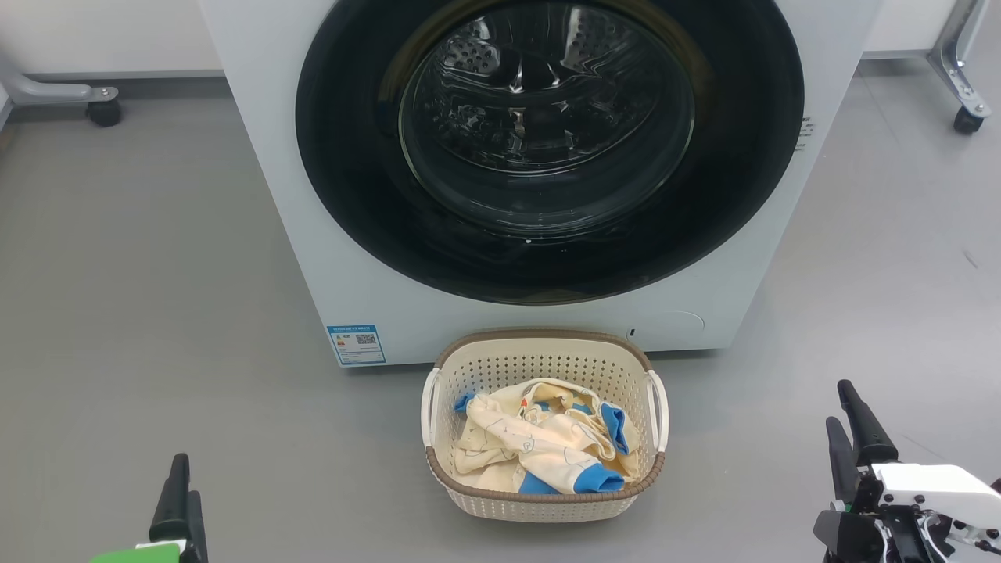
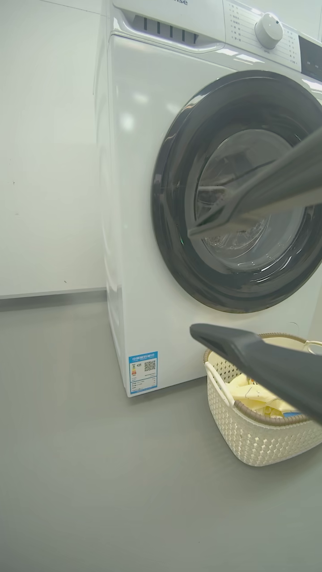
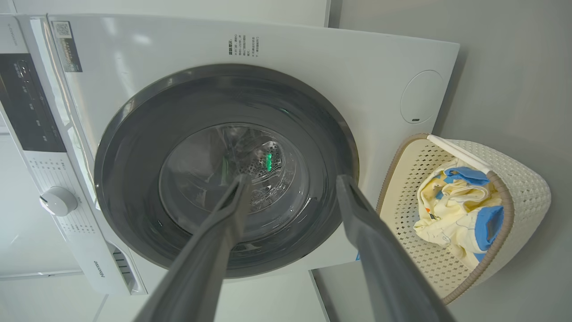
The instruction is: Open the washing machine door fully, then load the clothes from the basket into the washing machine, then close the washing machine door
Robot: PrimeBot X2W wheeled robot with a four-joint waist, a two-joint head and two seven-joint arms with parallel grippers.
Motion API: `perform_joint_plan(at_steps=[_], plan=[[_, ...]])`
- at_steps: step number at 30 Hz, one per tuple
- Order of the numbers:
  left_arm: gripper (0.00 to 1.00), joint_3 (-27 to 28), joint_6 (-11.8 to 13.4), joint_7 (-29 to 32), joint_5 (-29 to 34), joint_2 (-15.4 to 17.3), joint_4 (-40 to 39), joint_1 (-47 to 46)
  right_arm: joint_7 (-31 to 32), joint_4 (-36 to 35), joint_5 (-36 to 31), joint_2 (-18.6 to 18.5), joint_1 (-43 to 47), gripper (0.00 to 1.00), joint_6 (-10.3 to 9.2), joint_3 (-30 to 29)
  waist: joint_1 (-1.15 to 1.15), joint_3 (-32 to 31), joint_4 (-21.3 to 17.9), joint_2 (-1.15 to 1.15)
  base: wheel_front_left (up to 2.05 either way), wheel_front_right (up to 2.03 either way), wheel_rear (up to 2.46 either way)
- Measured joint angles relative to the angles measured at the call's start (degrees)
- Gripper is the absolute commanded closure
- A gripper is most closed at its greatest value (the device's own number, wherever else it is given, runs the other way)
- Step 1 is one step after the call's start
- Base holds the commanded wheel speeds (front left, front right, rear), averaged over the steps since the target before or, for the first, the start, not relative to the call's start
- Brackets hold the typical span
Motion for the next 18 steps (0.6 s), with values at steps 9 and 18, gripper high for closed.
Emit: perform_joint_plan(at_steps=[9, 18], plan=[[0.0, -1.1, 0.0, -1.1, 4.5, 0.1, 0.0, 0.0, -1.6, -1.6, -5.3, -0.8, 0.0, 0.0, 0.0, 0.8, 0.0, 0.1, 0.2, 0.0, 0.0, 0.0, 0.0], [0.0, -0.9, 0.0, -2.6, 13.3, 0.1, -0.4, 0.0, -3.0, -3.4, -12.1, -1.2, 0.0, 0.0, 0.0, 1.0, 0.0, 0.3, 0.4, 0.0, 0.0, 0.0, 0.0]])
